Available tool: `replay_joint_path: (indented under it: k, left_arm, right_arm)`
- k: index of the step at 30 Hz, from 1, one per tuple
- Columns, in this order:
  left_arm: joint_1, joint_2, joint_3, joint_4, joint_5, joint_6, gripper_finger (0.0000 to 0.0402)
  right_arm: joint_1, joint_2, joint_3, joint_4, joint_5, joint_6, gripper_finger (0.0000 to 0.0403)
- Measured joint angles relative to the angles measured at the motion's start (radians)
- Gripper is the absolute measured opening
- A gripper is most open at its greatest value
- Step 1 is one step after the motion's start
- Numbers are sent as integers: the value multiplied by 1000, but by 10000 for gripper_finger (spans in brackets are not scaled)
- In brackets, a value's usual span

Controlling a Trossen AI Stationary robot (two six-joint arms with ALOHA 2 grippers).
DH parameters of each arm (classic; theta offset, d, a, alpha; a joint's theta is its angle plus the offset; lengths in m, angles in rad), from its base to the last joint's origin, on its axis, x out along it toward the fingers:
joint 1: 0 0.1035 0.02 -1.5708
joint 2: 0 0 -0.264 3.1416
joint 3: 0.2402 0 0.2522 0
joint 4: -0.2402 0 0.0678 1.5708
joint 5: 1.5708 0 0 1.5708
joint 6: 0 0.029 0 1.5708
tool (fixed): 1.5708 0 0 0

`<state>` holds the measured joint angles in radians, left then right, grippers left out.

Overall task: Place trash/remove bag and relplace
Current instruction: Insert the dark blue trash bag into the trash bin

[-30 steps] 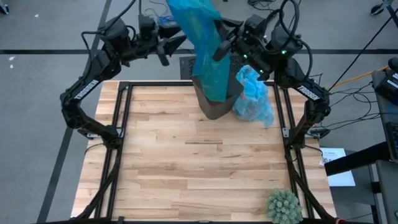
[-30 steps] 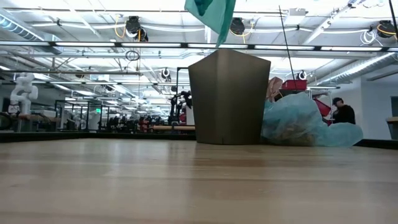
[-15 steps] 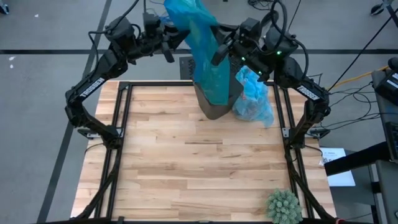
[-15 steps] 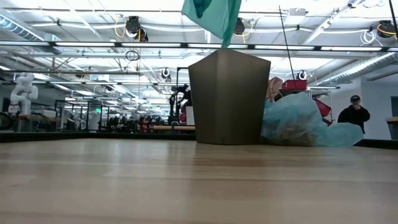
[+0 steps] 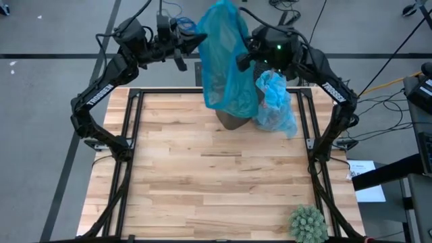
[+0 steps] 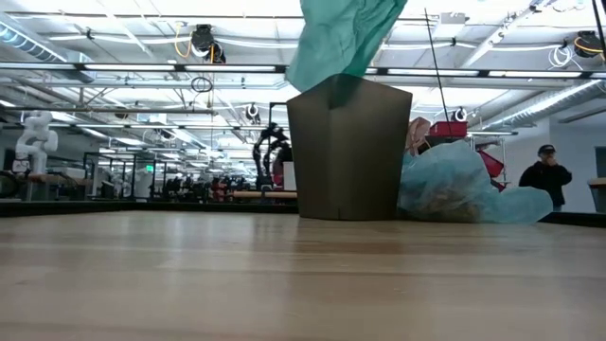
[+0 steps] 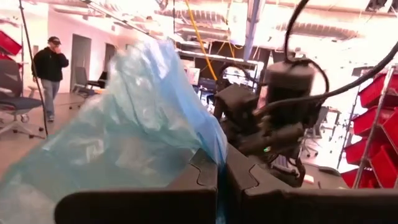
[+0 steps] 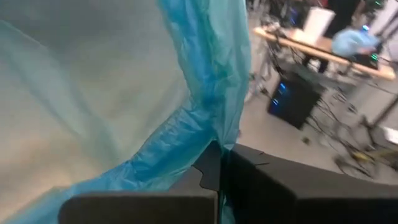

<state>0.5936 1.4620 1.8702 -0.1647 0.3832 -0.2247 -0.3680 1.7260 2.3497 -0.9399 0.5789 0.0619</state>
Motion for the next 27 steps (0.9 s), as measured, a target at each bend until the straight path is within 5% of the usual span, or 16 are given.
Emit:
replay_joint_path:
  k: [7,15,21,27]
  left_arm:
    - [-8,0,0,-17,2,-32,1]
    - [-20,0,0,-53,-6,-28,0]
    - [-20,0,0,-55,-18,-27,0]
    - [-20,0,0,-54,-19,-25,0]
  right_arm:
    - [-69,-21,-1,-65,-3,26,9]
    - [-77,-107,0,52,-13,-56,97]
    - [-76,-157,1,145,-163,-48,151]
    - [-74,-157,0,180,-307,-22,156]
